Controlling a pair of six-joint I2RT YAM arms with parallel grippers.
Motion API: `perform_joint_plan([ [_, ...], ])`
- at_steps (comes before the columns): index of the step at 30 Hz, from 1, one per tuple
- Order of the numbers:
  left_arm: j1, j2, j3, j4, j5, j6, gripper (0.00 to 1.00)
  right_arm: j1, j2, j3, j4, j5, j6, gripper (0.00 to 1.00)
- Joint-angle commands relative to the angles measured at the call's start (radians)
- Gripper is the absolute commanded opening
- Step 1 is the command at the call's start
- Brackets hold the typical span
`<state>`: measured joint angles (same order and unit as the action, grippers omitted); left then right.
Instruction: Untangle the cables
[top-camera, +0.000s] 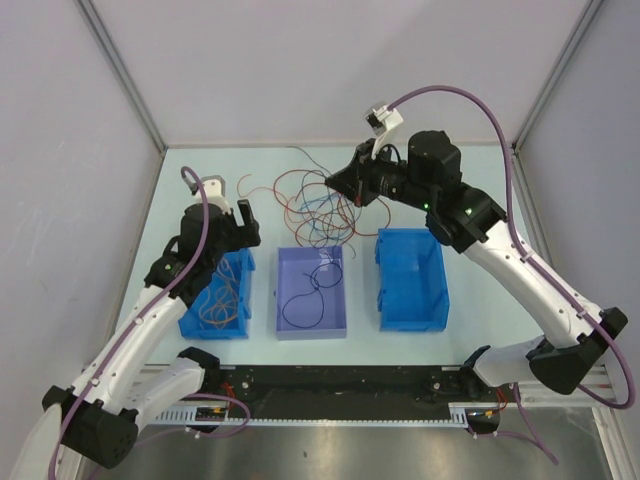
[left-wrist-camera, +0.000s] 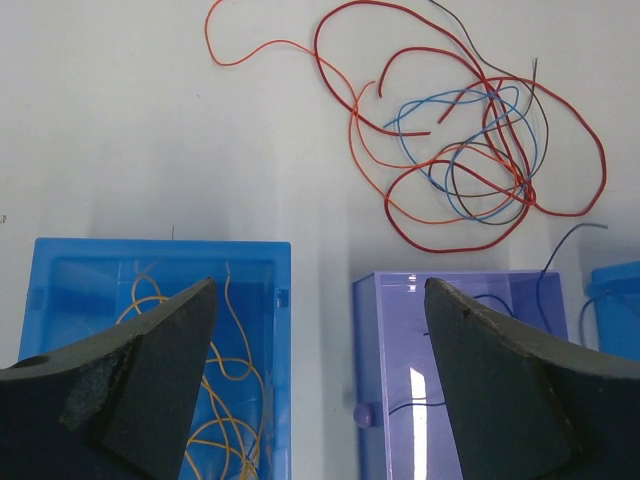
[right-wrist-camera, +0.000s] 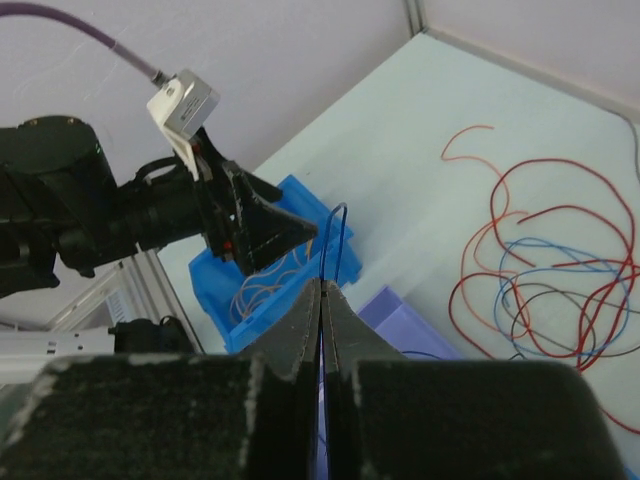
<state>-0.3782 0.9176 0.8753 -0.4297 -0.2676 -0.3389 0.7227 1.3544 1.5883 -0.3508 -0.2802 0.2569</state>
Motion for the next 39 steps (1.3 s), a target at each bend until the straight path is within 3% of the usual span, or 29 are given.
perform_joint_plan([
  [1,0.005,-0.016,0.001,0.011,-0.015,0.005,0.90,0.029,-0.073,-0.001,-0.008,-0.048,-0.014,0.00],
  [22,0.005,-0.039,-0.007,0.008,-0.015,0.001,0.89,0.064,-0.044,-0.108,-0.047,-0.002,0.011,0.00],
  [33,0.005,-0.045,-0.007,0.003,-0.016,0.003,0.89,0.075,0.297,-0.205,0.001,-0.024,0.062,0.00],
  [39,0.005,-0.043,-0.006,0.008,-0.010,0.008,0.89,0.093,0.402,-0.206,-0.043,-0.004,0.065,0.00],
])
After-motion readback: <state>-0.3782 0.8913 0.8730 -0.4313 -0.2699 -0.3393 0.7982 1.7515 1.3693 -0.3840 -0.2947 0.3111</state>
